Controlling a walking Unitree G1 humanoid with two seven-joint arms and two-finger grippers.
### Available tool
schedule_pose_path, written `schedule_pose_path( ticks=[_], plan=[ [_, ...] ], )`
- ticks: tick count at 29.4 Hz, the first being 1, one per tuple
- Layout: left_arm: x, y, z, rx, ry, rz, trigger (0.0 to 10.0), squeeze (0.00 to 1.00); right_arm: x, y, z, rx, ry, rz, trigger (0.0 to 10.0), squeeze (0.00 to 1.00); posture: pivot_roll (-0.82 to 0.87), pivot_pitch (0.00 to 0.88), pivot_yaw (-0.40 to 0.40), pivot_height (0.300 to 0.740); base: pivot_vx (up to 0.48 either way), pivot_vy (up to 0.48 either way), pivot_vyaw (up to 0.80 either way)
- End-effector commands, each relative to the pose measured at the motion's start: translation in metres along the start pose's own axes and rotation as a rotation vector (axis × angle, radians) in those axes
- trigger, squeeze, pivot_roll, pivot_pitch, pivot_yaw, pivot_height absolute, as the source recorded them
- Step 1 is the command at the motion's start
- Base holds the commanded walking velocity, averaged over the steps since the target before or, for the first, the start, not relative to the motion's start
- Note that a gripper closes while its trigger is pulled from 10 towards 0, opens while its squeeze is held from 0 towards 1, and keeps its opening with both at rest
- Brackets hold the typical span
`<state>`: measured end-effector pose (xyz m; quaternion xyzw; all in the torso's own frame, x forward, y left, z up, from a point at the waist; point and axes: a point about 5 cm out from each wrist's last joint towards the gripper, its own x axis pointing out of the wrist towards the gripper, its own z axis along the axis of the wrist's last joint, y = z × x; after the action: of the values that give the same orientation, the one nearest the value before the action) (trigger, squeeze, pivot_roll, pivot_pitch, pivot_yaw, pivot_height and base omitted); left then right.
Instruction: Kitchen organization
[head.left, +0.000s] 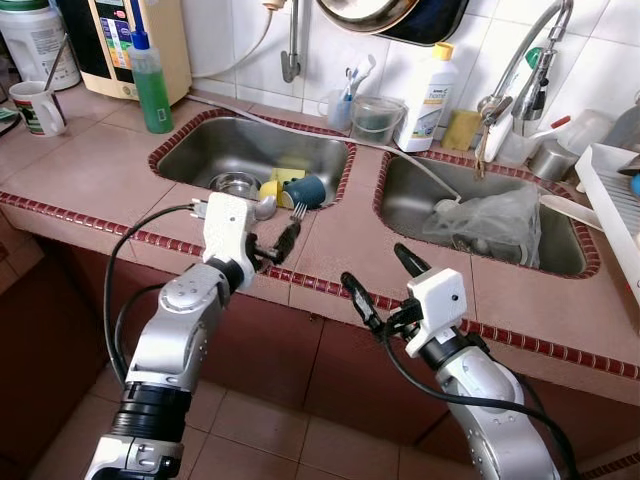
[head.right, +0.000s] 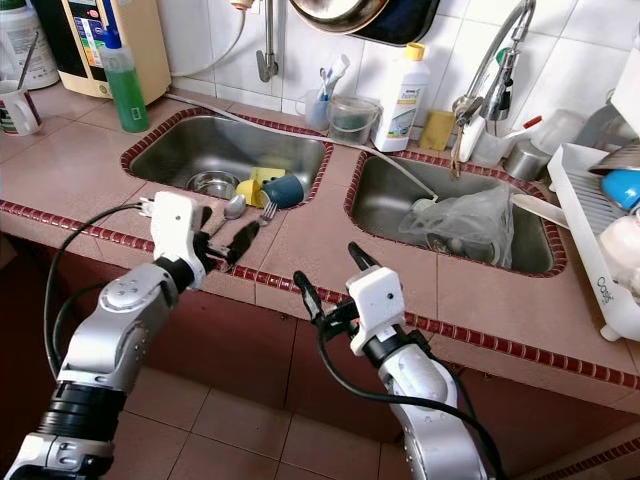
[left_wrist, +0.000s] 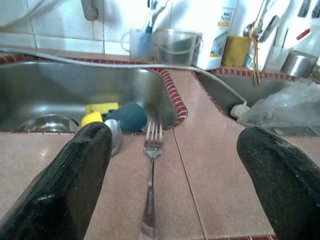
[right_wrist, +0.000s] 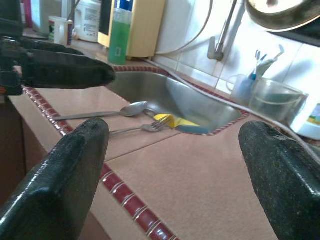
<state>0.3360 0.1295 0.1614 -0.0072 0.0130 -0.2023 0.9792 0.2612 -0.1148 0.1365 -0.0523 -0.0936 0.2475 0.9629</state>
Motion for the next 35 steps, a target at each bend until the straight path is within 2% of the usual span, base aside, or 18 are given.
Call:
schedule_pose_path(
  ticks=[1, 35],
  plan=[
    [0.0018, -0.0052, 0.0061, 0.003, -0.030, -0.030, 10.0, 0.00, 0.0003, -0.0038, 0.0069, -0.014, -0.027, -0.008, 10.0, 0.00, 0.01, 0.004, -0.090, 0.731, 0.244, 0.000, 0.00],
    [0.0014, -0.0078, 0.0068, -0.007, -0.037, -0.035, 10.0, 0.00, 0.0004, -0.0004, 0.0045, -0.010, -0.016, 0.017, 10.0, 0.00, 0.01, 0.010, -0.095, 0.731, 0.268, 0.000, 0.00]
  ],
)
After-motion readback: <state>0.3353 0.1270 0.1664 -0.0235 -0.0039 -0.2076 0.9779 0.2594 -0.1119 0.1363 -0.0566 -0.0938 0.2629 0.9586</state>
